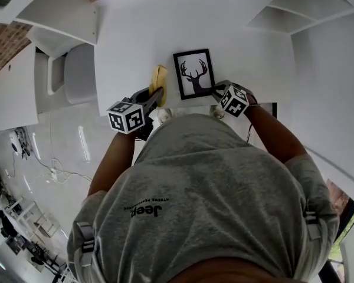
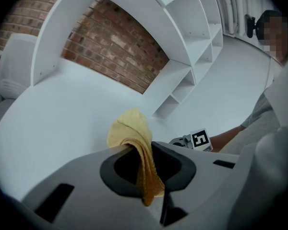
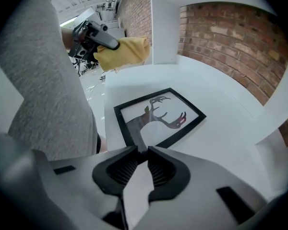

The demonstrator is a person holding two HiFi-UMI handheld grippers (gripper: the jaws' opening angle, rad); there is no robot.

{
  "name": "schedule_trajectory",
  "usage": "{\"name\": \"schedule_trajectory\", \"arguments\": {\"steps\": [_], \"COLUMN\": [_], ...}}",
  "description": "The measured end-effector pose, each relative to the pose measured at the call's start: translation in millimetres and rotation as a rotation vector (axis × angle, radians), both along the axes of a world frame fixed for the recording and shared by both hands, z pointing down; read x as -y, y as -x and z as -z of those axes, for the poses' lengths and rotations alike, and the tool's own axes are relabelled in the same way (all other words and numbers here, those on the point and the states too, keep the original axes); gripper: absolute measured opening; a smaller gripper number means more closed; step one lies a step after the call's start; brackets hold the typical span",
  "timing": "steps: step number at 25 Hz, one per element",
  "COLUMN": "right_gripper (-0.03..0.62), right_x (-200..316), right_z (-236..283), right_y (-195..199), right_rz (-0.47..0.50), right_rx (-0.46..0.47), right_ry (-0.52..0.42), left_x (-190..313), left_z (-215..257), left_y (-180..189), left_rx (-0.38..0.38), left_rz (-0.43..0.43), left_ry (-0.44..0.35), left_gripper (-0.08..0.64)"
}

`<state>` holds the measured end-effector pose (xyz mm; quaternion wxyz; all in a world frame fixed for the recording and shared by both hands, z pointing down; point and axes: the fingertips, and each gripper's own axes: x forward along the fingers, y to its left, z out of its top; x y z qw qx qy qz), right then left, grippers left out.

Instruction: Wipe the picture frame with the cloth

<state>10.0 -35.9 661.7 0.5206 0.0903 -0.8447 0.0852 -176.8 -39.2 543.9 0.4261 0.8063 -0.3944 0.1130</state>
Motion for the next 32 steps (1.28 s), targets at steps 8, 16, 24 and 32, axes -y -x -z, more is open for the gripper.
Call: {"name": "schedule_trajectory", "arguments": {"steps": [8, 16, 24, 32], "right_gripper": [0.214, 0.273, 0.275, 0.278], "right_x": [1, 6, 12, 12], "right_z": [-4, -11, -11, -10], "right_y": [3, 8, 8, 10], "right_rz": [-0.048, -0.063, -0.092, -0.007], "right_rx": [-0.007, -0.018, -0.025, -0.074], "right_ry": [0.083, 0.093, 0.086, 0.035], "left_x": [-5, -3, -7, -5], "left_z": [-2, -1, -3, -3], "left_y": [0, 0, 0, -5], "left_rx": [-0.003, -0.005, -0.001, -0.002], "left_rz": [0.030, 0.038, 0.039, 0.039], "left_ry": [0.016, 0.011, 0.019, 0.020], "left_gripper": [0.066, 0.066, 0.066, 0.066]}}
